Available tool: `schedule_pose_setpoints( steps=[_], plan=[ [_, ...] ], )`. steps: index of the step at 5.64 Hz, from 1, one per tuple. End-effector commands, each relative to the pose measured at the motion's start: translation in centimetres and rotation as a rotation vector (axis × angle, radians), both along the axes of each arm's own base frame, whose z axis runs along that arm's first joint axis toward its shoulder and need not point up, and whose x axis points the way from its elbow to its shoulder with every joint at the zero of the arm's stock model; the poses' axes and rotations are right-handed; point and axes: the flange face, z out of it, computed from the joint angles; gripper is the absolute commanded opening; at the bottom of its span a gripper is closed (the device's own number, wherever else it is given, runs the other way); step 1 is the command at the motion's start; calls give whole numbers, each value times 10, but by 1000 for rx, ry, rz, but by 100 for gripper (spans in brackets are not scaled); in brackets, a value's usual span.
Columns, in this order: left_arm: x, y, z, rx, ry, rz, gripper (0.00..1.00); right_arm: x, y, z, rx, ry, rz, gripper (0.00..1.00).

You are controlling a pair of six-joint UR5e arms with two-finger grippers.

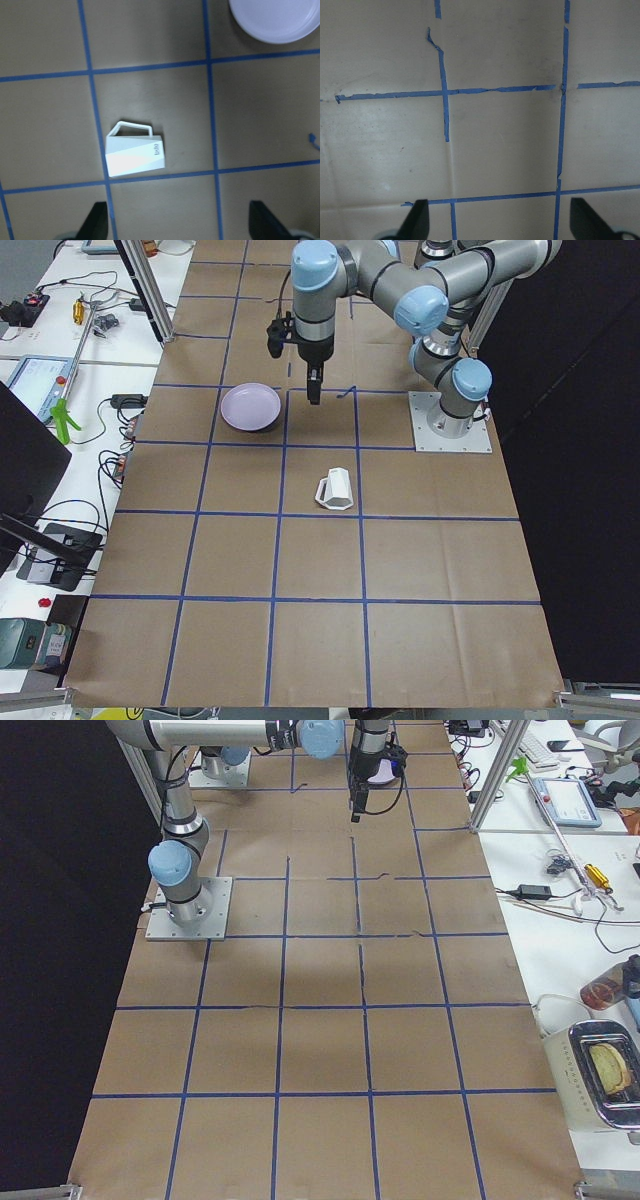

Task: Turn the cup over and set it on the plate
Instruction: 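Lower the left gripper down onto the white mug lying on its side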

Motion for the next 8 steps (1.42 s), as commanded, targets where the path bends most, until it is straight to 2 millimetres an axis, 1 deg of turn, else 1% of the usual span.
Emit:
schedule_pose_setpoints(
  steps=[1,2,3,4,5,6,7,8],
  plan=[
    [118,42,-27,-11,9,-143,99,0,0,0,0,0,0,100],
    [135,47,-41,-9,38,-134,99,0,0,0,-1,0,0,100],
    [136,47,-46,-4,52,-134,99,0,0,0,-1,0,0,100],
    [145,45,-75,-5,132,-123,98,0,0,0,-1,0,0,100],
    [174,59,-120,-34,321,-56,98,0,0,0,0,0,0,100],
    [186,62,-158,-62,472,-11,98,0,0,0,-1,0,0,100],
    [190,59,-196,-64,606,7,98,0,0,0,0,0,0,100],
    [210,68,-243,-73,703,-4,98,0,0,0,0,0,0,100]
  ],
)
